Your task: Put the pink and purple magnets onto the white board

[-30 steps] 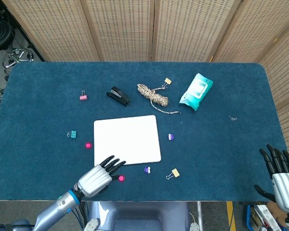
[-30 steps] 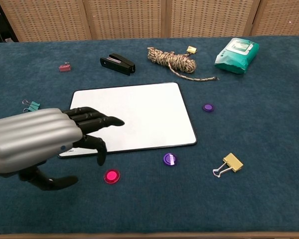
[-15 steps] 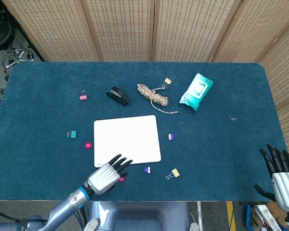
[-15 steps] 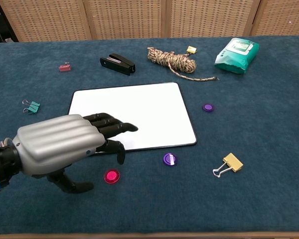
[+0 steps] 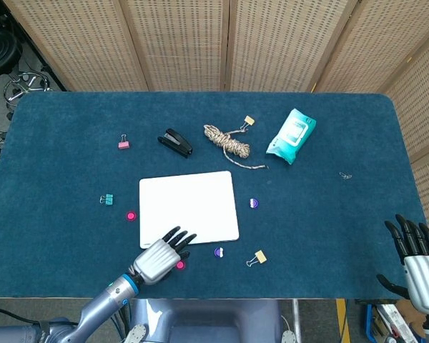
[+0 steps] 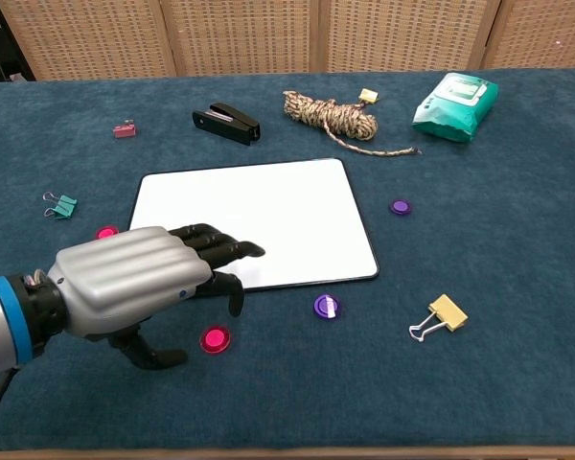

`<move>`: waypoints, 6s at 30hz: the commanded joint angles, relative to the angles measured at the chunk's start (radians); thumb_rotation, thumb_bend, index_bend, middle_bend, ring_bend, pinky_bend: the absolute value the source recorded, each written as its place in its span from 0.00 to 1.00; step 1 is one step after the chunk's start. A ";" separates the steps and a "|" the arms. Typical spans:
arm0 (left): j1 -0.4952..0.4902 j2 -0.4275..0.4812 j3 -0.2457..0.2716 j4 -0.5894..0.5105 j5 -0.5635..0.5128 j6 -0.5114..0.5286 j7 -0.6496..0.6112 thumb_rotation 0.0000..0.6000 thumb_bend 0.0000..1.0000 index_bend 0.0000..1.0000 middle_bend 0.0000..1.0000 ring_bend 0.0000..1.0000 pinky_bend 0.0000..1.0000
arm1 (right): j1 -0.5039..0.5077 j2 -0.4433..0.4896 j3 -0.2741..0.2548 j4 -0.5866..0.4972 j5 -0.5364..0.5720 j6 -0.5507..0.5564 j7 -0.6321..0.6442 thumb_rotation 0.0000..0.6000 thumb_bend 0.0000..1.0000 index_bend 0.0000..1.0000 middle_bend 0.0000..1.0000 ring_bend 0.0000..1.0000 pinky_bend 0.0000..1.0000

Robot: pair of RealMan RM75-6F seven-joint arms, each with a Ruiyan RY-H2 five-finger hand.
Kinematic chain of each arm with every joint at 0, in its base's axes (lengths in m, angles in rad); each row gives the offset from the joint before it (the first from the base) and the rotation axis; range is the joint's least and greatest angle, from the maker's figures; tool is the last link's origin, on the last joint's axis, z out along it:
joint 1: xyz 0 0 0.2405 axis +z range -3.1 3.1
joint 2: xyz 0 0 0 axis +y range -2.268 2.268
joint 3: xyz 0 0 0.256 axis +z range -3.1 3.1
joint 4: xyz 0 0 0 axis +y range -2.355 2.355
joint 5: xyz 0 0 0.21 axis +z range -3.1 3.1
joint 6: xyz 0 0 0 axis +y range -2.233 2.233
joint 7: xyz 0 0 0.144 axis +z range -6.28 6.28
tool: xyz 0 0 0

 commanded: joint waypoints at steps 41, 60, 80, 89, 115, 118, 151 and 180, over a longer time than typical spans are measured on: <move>-0.083 0.006 -0.080 -0.043 -0.165 0.091 0.027 1.00 0.38 0.59 0.00 0.00 0.00 | 0.001 0.019 0.000 -0.008 0.009 -0.003 0.031 1.00 0.00 0.00 0.00 0.00 0.00; -0.132 0.021 -0.101 0.063 -0.281 0.089 -0.047 1.00 0.34 0.46 0.00 0.00 0.00 | 0.003 0.019 -0.001 -0.012 0.014 -0.010 0.026 1.00 0.00 0.00 0.00 0.00 0.00; -0.090 0.137 -0.083 0.082 -0.351 0.162 -0.106 1.00 0.30 0.38 0.00 0.00 0.00 | -0.001 0.020 -0.005 -0.013 0.010 -0.007 0.031 1.00 0.00 0.00 0.00 0.00 0.00; -0.076 0.121 -0.059 0.196 -0.337 0.136 -0.188 1.00 0.30 0.38 0.00 0.00 0.00 | 0.002 0.017 -0.006 -0.014 0.013 -0.015 0.023 1.00 0.00 0.00 0.00 0.00 0.00; -0.068 0.017 -0.068 0.274 -0.385 0.150 -0.163 1.00 0.26 0.41 0.00 0.00 0.00 | 0.003 0.019 -0.005 -0.015 0.020 -0.020 0.030 1.00 0.00 0.00 0.00 0.00 0.00; -0.069 0.013 -0.070 0.276 -0.391 0.144 -0.165 1.00 0.28 0.43 0.00 0.00 0.00 | 0.003 0.019 -0.005 -0.015 0.020 -0.020 0.029 1.00 0.00 0.00 0.00 0.00 0.00; -0.089 0.055 -0.067 0.115 -0.369 0.159 -0.128 1.00 0.35 0.57 0.00 0.00 0.00 | 0.000 0.028 -0.007 -0.018 0.021 -0.017 0.042 1.00 0.00 0.00 0.00 0.00 0.00; -0.102 -0.006 -0.058 0.149 -0.415 0.159 -0.096 1.00 0.33 0.37 0.00 0.00 0.00 | -0.001 0.036 -0.004 -0.022 0.032 -0.019 0.052 1.00 0.00 0.00 0.00 0.00 0.00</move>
